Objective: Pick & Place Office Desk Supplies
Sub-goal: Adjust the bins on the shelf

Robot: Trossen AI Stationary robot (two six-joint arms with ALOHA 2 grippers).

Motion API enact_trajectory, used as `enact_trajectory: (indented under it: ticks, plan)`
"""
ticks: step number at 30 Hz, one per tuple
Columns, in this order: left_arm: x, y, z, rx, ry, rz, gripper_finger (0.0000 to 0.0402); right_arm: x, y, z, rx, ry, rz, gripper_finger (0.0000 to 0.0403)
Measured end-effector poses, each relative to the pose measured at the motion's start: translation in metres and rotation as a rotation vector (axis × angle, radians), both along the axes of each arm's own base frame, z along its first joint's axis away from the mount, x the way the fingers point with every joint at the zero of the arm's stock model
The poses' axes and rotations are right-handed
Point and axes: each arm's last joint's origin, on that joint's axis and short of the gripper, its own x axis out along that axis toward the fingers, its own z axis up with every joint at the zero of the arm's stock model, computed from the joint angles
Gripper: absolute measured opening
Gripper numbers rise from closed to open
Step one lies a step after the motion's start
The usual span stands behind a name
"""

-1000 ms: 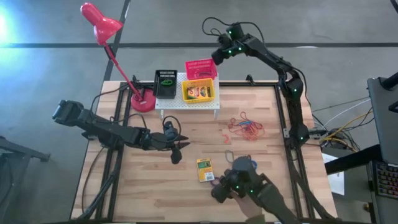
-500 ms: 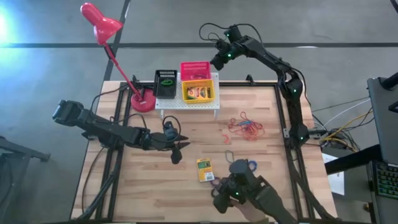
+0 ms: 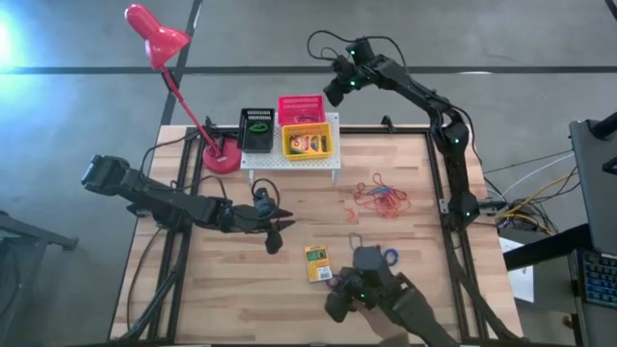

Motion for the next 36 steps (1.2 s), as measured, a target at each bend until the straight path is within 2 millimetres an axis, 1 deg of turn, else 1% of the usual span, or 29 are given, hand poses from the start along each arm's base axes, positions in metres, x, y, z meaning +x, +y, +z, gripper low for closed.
enact_trajectory:
  ticks: [4,7,10,12,17,22,26,28,31,34,36]
  plan:
    - [0.001,0.000,0.001,0.001,-0.014,-0.002,0.0118,0.008,-0.007,-0.009,-0.006,-0.071,0.047,0.0008]
    - [0.001,0.000,0.002,0.001,-0.019,-0.003,0.0118,0.012,-0.012,-0.022,0.047,-0.121,0.103,0.0008]
    - [0.001,0.000,0.002,0.001,-0.020,-0.003,0.0118,0.014,-0.012,-0.030,0.103,-0.156,0.179,0.0008]
    - [0.001,0.000,0.002,-0.003,-0.024,-0.002,0.0118,0.015,-0.011,-0.032,0.128,-0.173,0.213,0.0008]
    - [0.001,0.000,0.002,-0.006,-0.025,-0.001,0.0118,0.014,-0.008,-0.028,0.120,-0.189,0.256,0.0008]
    - [0.001,0.000,0.002,-0.006,-0.025,-0.001,0.0118,0.010,-0.006,-0.017,0.099,-0.183,0.246,0.0008]
    - [0.001,0.000,0.002,-0.006,-0.025,-0.001,0.0118,0.002,0.000,-0.002,0.010,-0.056,0.114,0.0008]
    - [0.001,-0.001,0.002,-0.006,-0.025,-0.001,0.0118,-0.002,0.008,0.010,-0.055,0.019,0.068,0.0008]
    - [0.001,-0.001,0.002,-0.006,-0.025,-0.002,0.0118,-0.006,0.023,0.025,-0.117,0.105,0.078,0.0008]
    - [0.001,-0.001,0.002,-0.004,-0.025,0.000,0.0118,-0.007,0.038,0.036,-0.130,0.132,0.105,0.0008]
    - [0.001,-0.001,0.002,0.004,-0.026,0.007,0.0118,-0.006,0.049,0.046,-0.147,0.126,0.127,0.0008]
